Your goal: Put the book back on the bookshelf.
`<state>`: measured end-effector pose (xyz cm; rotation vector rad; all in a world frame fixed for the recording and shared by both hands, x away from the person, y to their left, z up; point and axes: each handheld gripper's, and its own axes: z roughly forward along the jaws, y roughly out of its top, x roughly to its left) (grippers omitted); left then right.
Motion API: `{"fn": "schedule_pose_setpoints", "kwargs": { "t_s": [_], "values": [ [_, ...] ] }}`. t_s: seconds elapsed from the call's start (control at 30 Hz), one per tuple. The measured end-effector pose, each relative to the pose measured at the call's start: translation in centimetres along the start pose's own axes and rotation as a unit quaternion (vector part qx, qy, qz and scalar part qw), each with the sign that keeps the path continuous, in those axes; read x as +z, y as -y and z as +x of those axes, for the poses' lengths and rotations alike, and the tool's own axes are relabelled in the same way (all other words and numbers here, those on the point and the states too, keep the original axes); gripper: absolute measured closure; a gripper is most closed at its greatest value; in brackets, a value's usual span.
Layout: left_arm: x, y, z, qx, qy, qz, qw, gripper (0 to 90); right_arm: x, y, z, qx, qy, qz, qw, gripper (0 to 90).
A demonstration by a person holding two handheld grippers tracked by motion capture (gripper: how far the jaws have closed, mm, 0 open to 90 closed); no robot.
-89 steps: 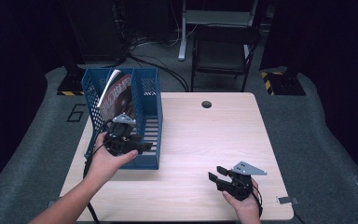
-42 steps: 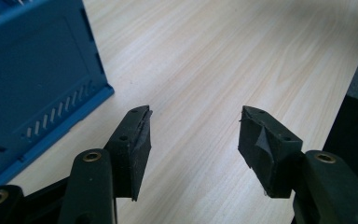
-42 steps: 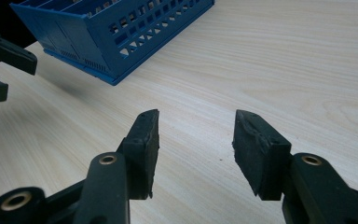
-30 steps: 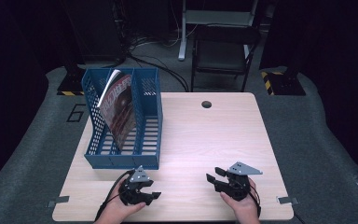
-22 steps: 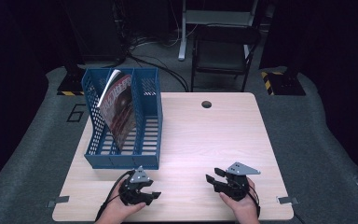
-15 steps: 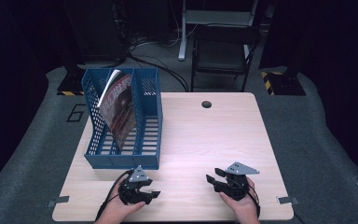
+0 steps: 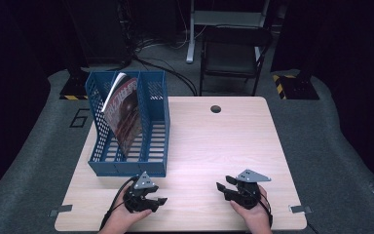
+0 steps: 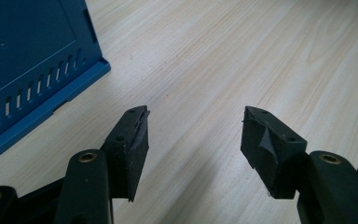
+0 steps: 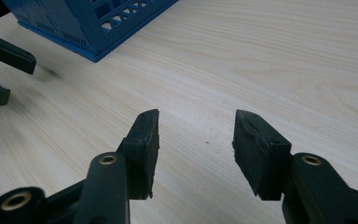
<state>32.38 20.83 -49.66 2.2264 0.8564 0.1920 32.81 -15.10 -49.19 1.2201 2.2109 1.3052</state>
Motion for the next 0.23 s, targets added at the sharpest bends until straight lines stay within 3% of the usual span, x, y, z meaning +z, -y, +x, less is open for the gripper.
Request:
{"fn": "schedule_pose_setpoints", "kwargs": {
  "t_s": [0.13, 0.23],
  "values": [
    [-0.11, 0.06, 0.16, -0.009, -0.008, -0.006, 0.9999, 40.6, 0.02, -0.02, 0.00, 0.001, 0.001, 0.001, 1.0000, 50.5],
    [0.03, -0.02, 0.36, -0.023, 0.000, -0.010, 0.9997, 40.0, -0.08, 0.01, -0.10, 0.000, 0.003, 0.001, 1.0000, 50.5]
  ]
}}
